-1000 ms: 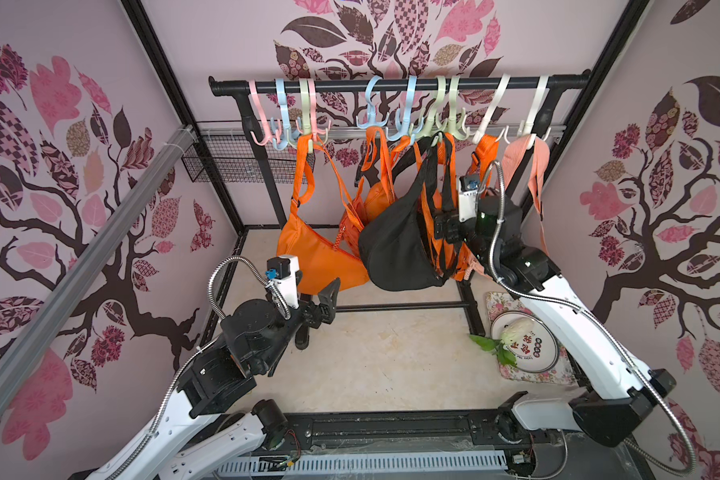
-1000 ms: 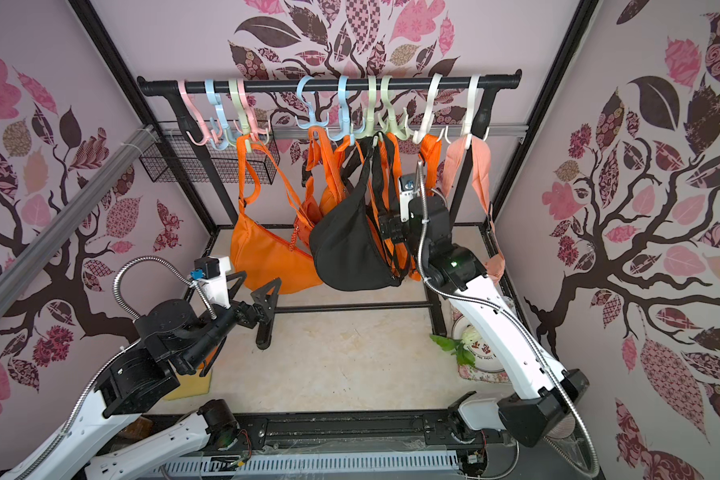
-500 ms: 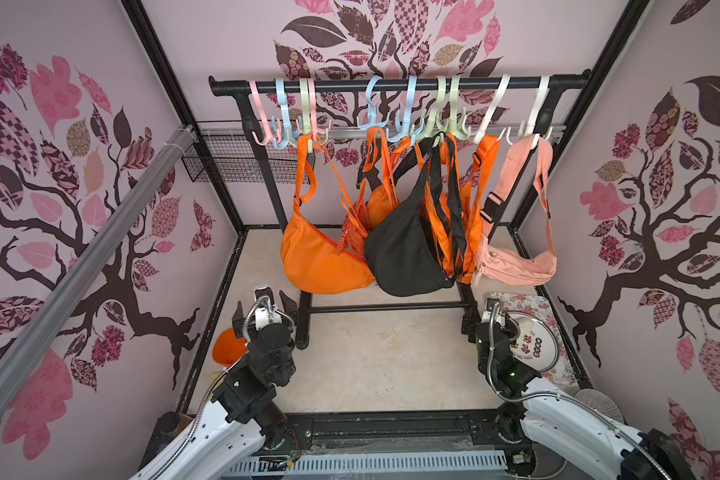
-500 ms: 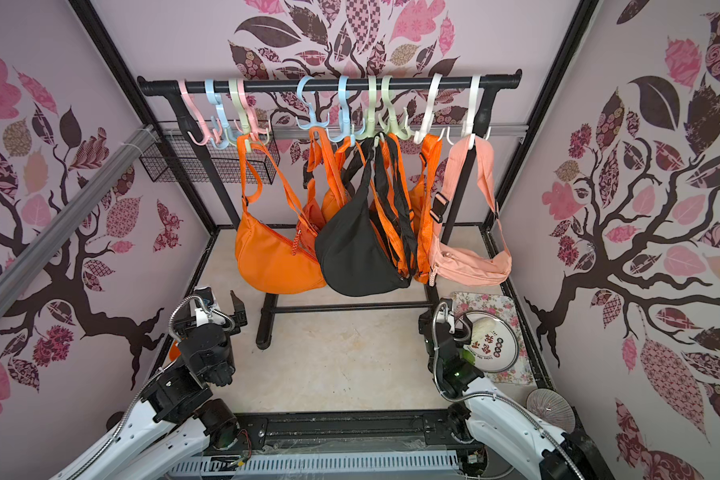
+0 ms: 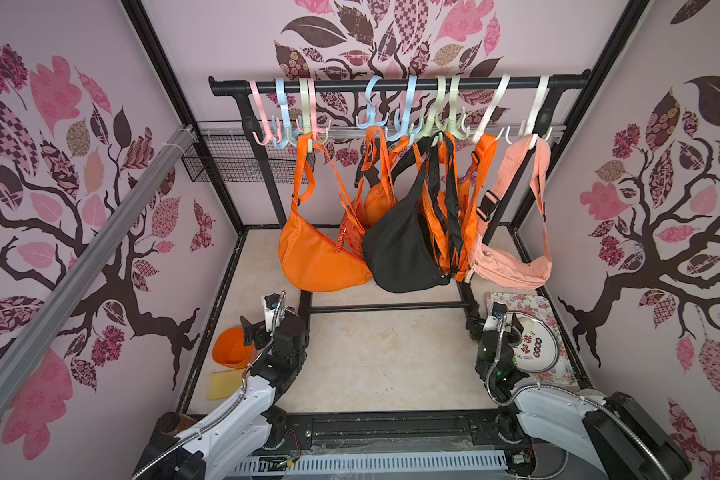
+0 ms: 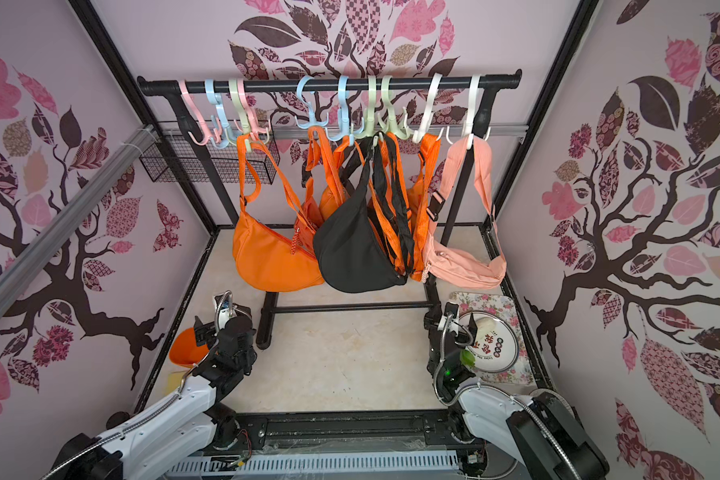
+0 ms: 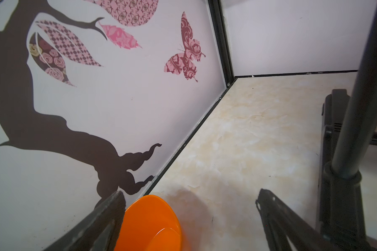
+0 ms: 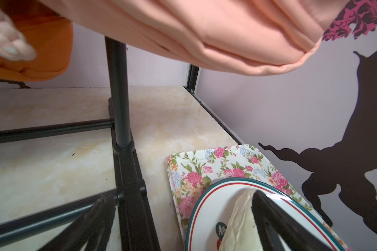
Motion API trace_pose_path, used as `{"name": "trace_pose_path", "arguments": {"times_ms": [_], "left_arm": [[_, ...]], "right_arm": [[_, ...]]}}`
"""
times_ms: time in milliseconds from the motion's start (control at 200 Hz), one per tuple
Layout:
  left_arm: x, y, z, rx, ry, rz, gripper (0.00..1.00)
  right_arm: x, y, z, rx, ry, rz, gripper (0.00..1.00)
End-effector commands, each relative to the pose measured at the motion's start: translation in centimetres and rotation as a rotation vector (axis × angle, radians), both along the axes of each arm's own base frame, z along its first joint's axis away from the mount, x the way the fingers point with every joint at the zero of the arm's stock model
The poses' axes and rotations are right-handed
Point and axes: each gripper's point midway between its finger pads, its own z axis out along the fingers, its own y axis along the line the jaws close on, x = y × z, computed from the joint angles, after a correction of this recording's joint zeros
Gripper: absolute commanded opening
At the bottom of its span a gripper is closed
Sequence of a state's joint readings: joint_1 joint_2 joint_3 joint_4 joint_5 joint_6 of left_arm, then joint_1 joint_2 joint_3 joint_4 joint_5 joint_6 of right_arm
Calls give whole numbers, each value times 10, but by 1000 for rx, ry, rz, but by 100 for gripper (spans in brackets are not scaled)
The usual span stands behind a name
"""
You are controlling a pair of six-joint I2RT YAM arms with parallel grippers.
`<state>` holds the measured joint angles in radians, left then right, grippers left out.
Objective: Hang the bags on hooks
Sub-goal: Reset both arms
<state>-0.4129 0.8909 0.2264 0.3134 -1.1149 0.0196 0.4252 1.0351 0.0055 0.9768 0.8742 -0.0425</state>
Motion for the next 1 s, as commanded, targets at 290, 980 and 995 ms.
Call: {"name": "trace_pose_path", "arguments": {"times_ms": [290, 980, 995], "left_arm": [[26, 10, -11, -152, -139, -114, 98], [124, -13, -52, -413, -140, -564, 97], [126, -14, -51, -414, -137, -570, 97]], "right_arm": [[31, -15, 19, 137, -217, 53, 100], [99, -2, -20, 156, 26, 151, 100], [100, -3, -20, 158, 27, 151, 100]]}}
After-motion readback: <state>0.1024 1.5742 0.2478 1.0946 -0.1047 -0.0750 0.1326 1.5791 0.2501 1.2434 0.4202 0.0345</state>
